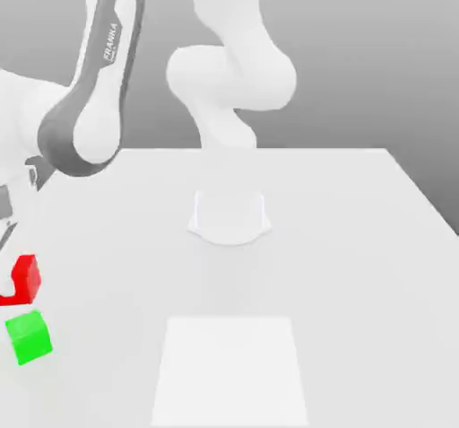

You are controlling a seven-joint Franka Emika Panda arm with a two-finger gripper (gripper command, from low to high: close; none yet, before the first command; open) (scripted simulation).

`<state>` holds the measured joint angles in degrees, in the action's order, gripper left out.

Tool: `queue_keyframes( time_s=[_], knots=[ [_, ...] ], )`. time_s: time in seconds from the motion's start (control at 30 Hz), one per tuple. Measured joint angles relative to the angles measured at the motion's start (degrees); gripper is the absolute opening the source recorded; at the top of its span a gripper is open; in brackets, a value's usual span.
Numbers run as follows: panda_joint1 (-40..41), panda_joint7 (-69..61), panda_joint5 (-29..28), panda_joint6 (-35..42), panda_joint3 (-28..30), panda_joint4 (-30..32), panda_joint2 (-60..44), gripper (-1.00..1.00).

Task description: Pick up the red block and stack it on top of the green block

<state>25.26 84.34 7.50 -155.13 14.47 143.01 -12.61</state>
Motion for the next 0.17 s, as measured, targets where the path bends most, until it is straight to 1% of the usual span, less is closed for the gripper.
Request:
queue_keyframes(
  time_s=[0.03, 0.07, 0.17],
  knots=[
    [0.6, -0.9, 1.3, -1.8, -0.9, -0.2, -2.1, -1.00],
    [1.0, -1.3, 1.9, -2.8, -1.4, -0.2, -3.1, 1.00],
    [1.0, -1.3, 1.9, -2.8, -1.4, -0.2, -3.1, 1.00]
  ],
)
